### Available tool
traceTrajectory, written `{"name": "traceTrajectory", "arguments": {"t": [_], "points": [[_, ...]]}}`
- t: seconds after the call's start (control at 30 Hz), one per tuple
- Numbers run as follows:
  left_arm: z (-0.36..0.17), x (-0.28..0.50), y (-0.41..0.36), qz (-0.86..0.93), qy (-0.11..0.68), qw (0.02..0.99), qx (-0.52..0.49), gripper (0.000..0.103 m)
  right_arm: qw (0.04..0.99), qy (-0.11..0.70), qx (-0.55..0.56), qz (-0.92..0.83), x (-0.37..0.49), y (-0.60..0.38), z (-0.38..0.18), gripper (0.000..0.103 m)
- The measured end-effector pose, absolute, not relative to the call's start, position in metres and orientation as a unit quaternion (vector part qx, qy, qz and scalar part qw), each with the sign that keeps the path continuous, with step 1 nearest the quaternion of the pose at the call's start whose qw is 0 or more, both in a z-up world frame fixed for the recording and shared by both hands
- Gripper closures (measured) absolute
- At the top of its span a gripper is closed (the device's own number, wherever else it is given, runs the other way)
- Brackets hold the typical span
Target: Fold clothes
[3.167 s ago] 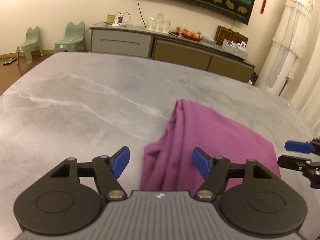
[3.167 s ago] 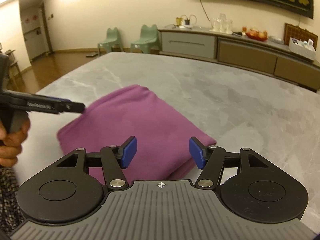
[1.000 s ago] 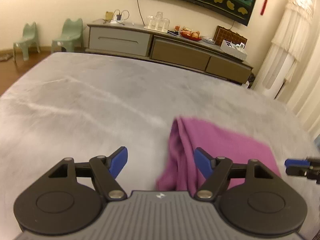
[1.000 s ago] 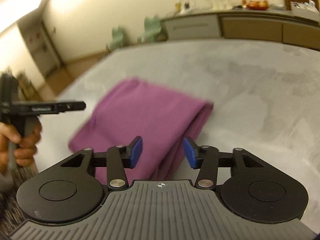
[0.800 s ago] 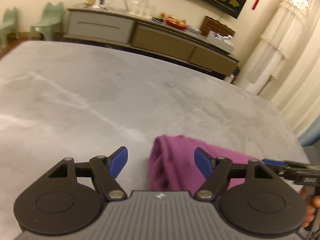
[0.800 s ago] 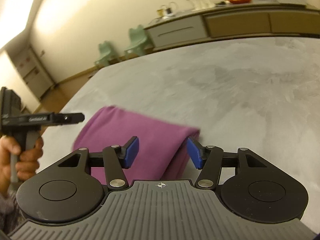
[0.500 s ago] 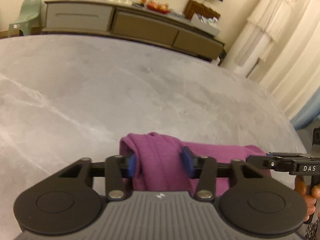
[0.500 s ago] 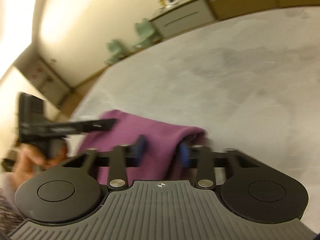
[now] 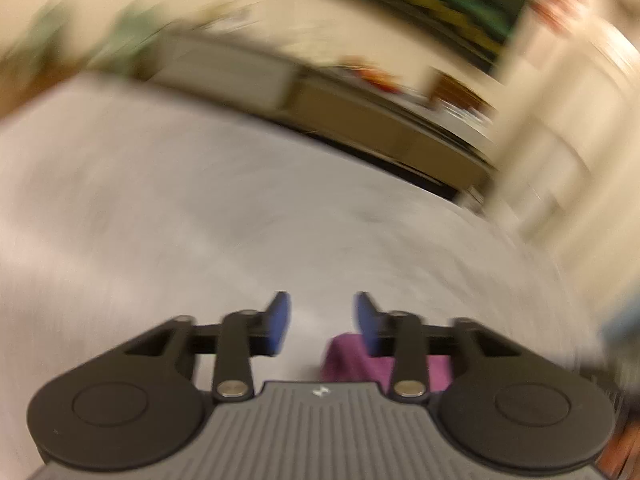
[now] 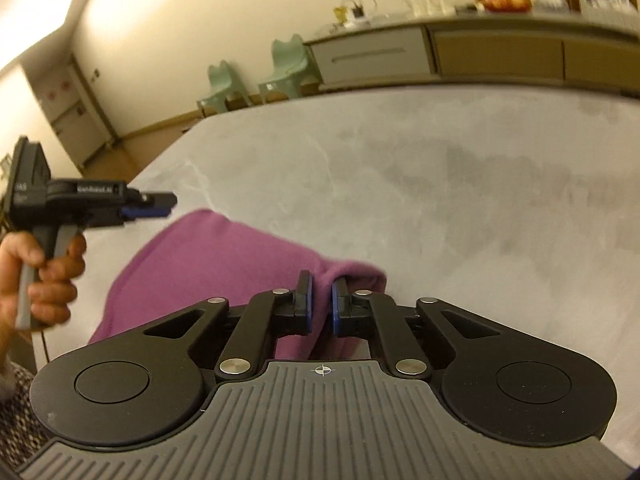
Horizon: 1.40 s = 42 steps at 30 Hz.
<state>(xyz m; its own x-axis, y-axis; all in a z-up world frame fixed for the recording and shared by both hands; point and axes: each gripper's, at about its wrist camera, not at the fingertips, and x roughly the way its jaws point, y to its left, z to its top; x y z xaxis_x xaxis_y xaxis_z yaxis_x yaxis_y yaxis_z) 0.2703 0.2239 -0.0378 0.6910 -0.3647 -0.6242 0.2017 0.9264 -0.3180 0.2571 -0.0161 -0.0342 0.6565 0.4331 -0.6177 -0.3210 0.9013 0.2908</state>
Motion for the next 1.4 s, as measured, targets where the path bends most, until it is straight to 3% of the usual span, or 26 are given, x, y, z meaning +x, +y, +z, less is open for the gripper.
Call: {"name": "traceTrajectory", "arguments": {"t": [0.07, 0.1, 0.13, 0.2, 0.27, 0.33, 0.4, 0.43, 0.5, 0.67, 0.77, 0.83, 0.97, 1.23, 1.3, 1.4], "points": [[-0.038, 0.273, 0.203, -0.203, 0.355, 0.911, -0.045, 0.024, 0.909, 0.346, 0.053, 0.224, 0.259, -0.017, -0.025, 0.060], [-0.043, 0.276, 0.196, -0.220, 0.361, 0.906, -0.027, 0.023, 0.911, 0.338, 0.039, 0.231, 0.262, -0.016, -0.022, 0.039], [-0.049, 0.279, 0.188, -0.236, 0.366, 0.900, -0.009, 0.023, 0.910, 0.337, 0.028, 0.240, 0.267, -0.015, -0.024, 0.024], [-0.059, 0.284, 0.173, -0.267, 0.376, 0.887, 0.026, 0.023, 0.899, 0.347, 0.017, 0.265, 0.282, -0.012, -0.034, 0.018], [-0.070, 0.290, 0.157, -0.298, 0.385, 0.872, 0.061, 0.023, 0.888, 0.364, 0.035, 0.278, 0.294, -0.015, -0.049, 0.020], [-0.069, 0.292, 0.157, -0.301, 0.386, 0.870, 0.061, 0.036, 0.872, 0.377, 0.077, 0.303, 0.299, -0.021, -0.060, 0.050], [-0.063, 0.292, 0.160, -0.290, 0.389, 0.872, 0.062, 0.051, 0.867, 0.375, 0.069, 0.321, 0.295, -0.022, -0.052, 0.073], [-0.065, 0.294, 0.161, -0.277, 0.395, 0.874, 0.063, 0.052, 0.866, 0.373, 0.057, 0.327, 0.292, -0.021, -0.047, 0.080], [-0.069, 0.298, 0.164, -0.252, 0.405, 0.877, 0.058, 0.052, 0.868, 0.374, 0.041, 0.325, 0.290, -0.019, -0.044, 0.081], [-0.058, 0.298, 0.186, -0.197, 0.414, 0.887, 0.048, 0.047, 0.877, 0.377, 0.039, 0.297, 0.288, -0.019, -0.046, 0.081], [-0.046, 0.281, 0.194, -0.160, 0.403, 0.899, 0.062, 0.048, 0.891, 0.372, 0.055, 0.254, 0.279, -0.023, -0.039, 0.073], [-0.039, 0.261, 0.200, -0.150, 0.403, 0.901, 0.063, 0.047, 0.900, 0.364, 0.080, 0.225, 0.266, -0.032, -0.029, 0.048], [-0.028, 0.209, 0.194, -0.175, 0.405, 0.895, 0.068, 0.043, 0.887, 0.380, 0.130, 0.228, 0.230, -0.044, -0.020, 0.033], [-0.046, 0.105, 0.183, -0.216, 0.387, 0.892, 0.087, 0.038, 0.842, 0.439, 0.169, 0.263, 0.162, -0.042, -0.046, 0.030], [-0.051, 0.084, 0.184, -0.220, 0.370, 0.898, 0.093, 0.026, 0.838, 0.444, 0.172, 0.266, 0.148, -0.046, -0.051, 0.030], [-0.063, 0.078, 0.177, -0.207, 0.380, 0.894, 0.114, 0.023, 0.825, 0.454, 0.178, 0.285, 0.137, -0.044, -0.061, 0.030]]}}
